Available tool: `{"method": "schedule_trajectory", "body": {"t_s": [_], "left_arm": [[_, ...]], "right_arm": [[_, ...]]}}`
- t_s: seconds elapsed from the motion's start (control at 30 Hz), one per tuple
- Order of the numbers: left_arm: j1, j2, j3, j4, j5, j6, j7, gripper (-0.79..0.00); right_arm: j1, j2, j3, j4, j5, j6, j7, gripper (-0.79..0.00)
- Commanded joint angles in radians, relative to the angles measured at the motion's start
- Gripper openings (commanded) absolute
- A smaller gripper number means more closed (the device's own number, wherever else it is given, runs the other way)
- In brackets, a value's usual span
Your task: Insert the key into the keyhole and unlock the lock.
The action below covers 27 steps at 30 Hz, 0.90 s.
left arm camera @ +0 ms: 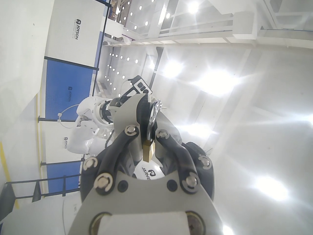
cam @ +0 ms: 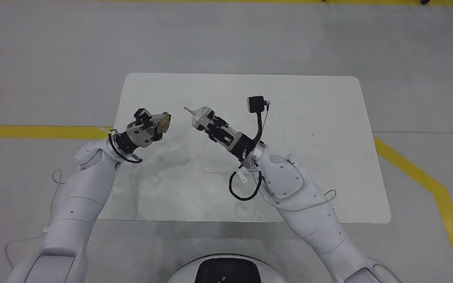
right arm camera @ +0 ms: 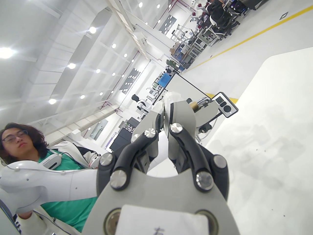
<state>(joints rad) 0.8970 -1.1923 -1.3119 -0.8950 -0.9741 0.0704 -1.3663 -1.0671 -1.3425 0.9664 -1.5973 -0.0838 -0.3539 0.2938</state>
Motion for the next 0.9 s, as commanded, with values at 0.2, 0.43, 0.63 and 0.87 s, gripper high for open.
{"method": "schedule_trajectory", "body": {"t_s": [0.2, 0.43, 0.63, 0.87], "left_arm": [[0.000, 0.000, 0.000, 0.000, -0.001, 0.002, 0.000, -0.785], [0.043, 0.003, -0.019, -0.050, -0.017, 0.014, 0.086, -0.785], [0.069, 0.013, -0.010, -0.099, -0.006, 0.237, 0.150, -0.785], [0.083, 0.034, 0.036, -0.219, 0.109, 0.564, 0.221, -0.785]], "right_arm": [[0.001, 0.000, 0.000, 0.001, -0.002, 0.000, 0.000, -0.785], [0.006, 0.013, 0.032, -0.041, -0.169, 0.000, 0.027, -0.785], [0.015, 0.050, 0.108, -0.214, -0.550, -0.047, 0.199, -0.785], [0.037, 0.082, 0.085, -0.378, -0.941, -0.203, 0.458, -0.785]]}}
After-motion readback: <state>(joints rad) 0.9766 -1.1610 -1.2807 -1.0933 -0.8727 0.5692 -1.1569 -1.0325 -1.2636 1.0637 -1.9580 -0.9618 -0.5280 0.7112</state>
